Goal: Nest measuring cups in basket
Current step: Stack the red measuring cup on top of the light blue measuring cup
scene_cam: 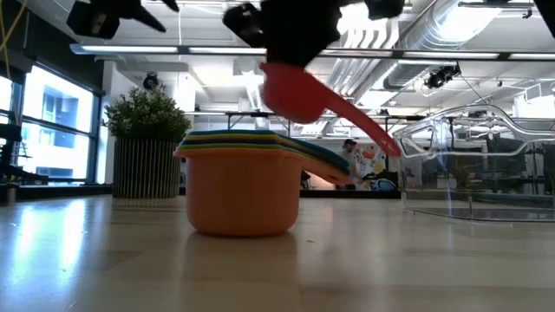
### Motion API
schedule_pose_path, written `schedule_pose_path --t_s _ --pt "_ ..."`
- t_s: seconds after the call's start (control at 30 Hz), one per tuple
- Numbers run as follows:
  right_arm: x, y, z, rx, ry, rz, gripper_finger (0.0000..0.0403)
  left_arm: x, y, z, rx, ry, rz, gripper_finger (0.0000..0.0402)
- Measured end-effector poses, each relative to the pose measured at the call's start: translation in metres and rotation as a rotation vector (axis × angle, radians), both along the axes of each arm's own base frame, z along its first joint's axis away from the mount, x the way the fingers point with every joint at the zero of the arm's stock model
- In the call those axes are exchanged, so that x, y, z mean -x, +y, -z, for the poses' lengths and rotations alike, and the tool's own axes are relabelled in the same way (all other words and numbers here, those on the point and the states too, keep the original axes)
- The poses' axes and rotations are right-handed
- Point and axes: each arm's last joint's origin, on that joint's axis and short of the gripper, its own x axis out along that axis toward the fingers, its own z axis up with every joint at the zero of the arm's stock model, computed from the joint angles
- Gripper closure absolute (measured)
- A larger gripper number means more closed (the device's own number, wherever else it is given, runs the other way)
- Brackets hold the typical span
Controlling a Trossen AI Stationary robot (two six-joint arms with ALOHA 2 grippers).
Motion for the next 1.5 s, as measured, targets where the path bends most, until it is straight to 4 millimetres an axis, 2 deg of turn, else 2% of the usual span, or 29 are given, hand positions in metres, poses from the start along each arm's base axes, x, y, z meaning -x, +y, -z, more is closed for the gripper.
schedule_pose_path --t_s 0.1,0.27,0.43,0.6,0.9,1.17,1.5 --pt "0.006 -0.013 -0.001 0.062 0.06 0.04 0.0403 -0.01 -0.012 0.014 -0.003 0.064 0.019 0.028" --pt "0.015 -0.033 -0.015 0.059 0.093 0.1 0.0403 -0.024 -0.034 0.038 -0.005 0.158 0.036 0.028" --pt "0.022 -0.05 -0.035 0.06 0.048 0.142 0.0403 -0.038 -0.052 0.061 0.004 0.203 0.036 0.028" --pt "0.03 -0.075 -0.055 0.051 -0.002 0.204 0.0403 -0.056 -0.067 0.082 0.006 0.197 0.051 0.028" --pt "0.057 -0.115 -0.094 0.033 -0.082 0.329 0.0403 -0.072 -0.076 0.116 0.036 0.267 -0.005 0.028" --pt "0.085 -0.145 -0.126 0.019 -0.165 0.437 0.0403 -0.084 -0.084 0.137 0.104 0.282 -0.009 0.028" --pt "0.113 -0.16 -0.152 0.045 -0.245 0.51 0.0403 -0.091 -0.079 0.15 0.15 0.318 -0.044 0.028"
